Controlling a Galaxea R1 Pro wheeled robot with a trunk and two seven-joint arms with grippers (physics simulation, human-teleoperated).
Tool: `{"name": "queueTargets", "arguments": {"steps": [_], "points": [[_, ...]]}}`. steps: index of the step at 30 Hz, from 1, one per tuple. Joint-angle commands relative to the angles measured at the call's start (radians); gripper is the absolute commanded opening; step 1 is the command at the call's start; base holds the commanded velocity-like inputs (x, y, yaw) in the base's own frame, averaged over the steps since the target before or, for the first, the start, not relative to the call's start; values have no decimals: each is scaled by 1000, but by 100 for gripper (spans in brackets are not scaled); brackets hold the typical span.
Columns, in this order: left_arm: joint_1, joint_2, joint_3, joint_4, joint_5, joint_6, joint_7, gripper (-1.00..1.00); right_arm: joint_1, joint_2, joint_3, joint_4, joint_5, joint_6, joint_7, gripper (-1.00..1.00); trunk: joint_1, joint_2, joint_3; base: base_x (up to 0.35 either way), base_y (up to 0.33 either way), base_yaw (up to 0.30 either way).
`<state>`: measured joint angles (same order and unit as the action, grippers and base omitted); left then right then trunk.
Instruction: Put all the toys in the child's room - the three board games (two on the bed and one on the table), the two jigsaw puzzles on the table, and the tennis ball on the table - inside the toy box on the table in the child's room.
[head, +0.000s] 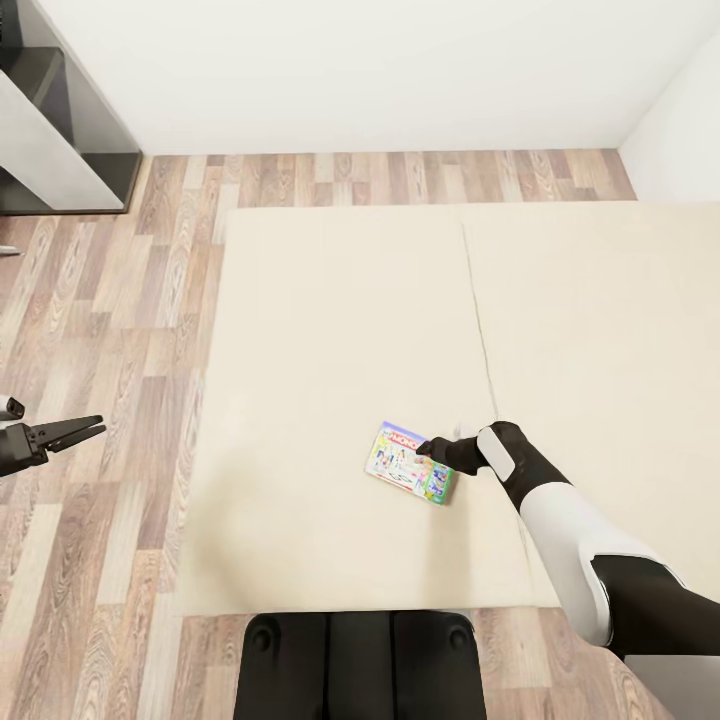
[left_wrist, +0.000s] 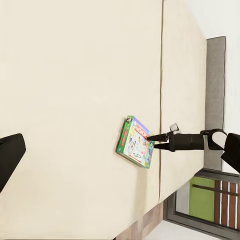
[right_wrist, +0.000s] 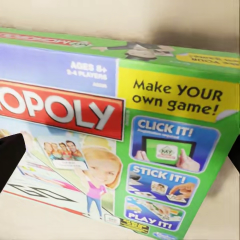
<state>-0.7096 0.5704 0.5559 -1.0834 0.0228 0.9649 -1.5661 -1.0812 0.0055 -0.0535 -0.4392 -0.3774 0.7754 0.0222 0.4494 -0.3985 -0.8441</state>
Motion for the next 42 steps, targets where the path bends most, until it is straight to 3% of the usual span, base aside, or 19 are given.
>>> {"name": "queueTargets", "arguments": {"steps": [1, 26, 42], "points": [[-1, 0, 0, 0, -1, 11, -5, 100, 0, 1, -5, -1, 3, 5, 2, 100, 1, -2, -1, 0, 128, 0], [1, -11, 1, 0, 0, 9, 0, 100, 0, 11, -5, -1, 3, 4, 2, 100, 1, -2, -1, 0, 15, 0], [2, -9, -4, 2, 0, 9, 4, 100, 1, -5, -5, -1, 3, 4, 2, 100, 1, -2, -1, 0, 2, 0]]}}
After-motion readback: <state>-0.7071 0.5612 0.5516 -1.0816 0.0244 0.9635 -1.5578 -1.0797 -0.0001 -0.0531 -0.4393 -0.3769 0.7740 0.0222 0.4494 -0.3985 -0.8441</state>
